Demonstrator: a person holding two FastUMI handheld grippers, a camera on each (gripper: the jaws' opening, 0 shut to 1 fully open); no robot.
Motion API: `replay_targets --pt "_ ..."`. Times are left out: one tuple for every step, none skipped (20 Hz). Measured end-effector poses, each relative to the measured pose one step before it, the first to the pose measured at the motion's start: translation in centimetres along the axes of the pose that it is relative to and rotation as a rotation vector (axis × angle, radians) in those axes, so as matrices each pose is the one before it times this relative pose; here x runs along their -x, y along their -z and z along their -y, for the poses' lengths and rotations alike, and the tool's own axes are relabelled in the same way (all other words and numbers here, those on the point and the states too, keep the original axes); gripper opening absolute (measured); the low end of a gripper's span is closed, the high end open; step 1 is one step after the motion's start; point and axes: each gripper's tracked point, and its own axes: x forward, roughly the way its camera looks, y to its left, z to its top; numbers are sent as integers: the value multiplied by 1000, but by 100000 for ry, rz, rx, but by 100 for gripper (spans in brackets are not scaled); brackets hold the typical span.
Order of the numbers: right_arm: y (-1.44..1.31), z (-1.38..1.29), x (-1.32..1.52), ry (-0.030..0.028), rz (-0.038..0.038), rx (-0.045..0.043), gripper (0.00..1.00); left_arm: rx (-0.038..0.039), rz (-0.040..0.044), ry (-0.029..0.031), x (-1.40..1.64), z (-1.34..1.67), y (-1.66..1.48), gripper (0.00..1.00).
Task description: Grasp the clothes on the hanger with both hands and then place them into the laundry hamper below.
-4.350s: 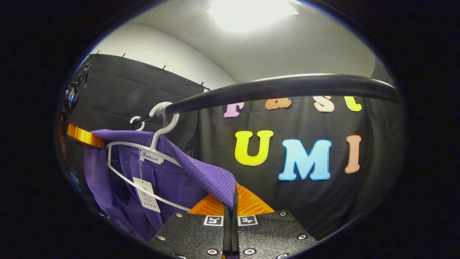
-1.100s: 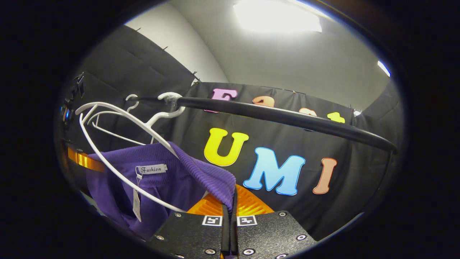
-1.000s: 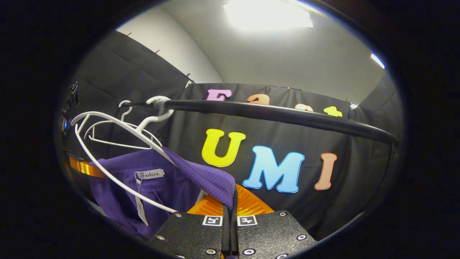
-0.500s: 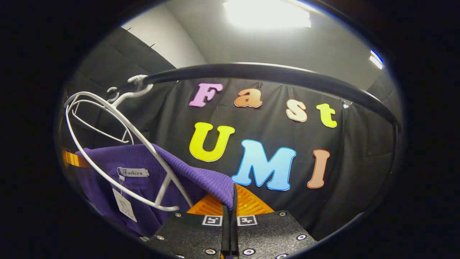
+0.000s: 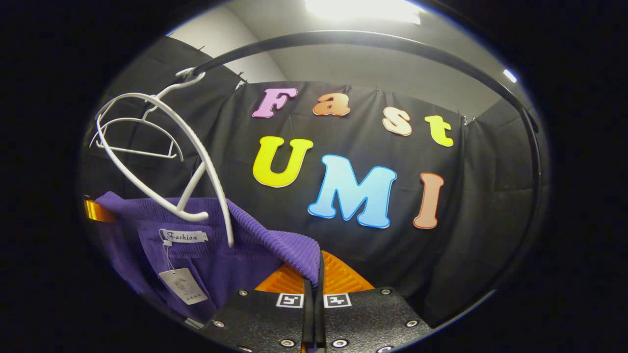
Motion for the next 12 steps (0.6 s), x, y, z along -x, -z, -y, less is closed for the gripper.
replay_targets --pt "787 47 359 -189 -1507 -146 1 -1338 -1155 -512 49 595 499 4" --pt "747 68 568 -464 -1811 -870 1 -1583 -886 -804 158 658 277 2" --pt "1098 264 566 -405 -2258 -1303 1 -1613 -559 -286 461 801 153 2" --pt "976 169 630 -1074 -2096 -1986 1 -1552 -323 -317 657 716 96 2" --pt "1133 202 456 -861 -2439 -2210 0 -917 -1022 -39 736 611 244 1" --pt "436 41 670 -428 -1496 -1779 0 -1000 -822 85 778 695 -35 1" --pt "205 22 749 -32 -745 -1288 1 -1202 -482 220 923 657 -144 1" --pt "107 21 909 40 -489 -894 0 -1111 -804 -32 616 306 -186 1" --pt "205 -204 1032 32 -665 -1381 0 -685 -576 126 869 89 -361 1" --pt "-21 -373 1144 -254 -612 -1814 0 -7 -101 271 724 -57 -412 1" --pt "-10 -405 1290 -14 -552 -1832 1 376 174 519 982 -256 -248 1" --pt "-156 -607 1149 -205 -510 -1838 0 461 -14 542 928 -171 -264 1"
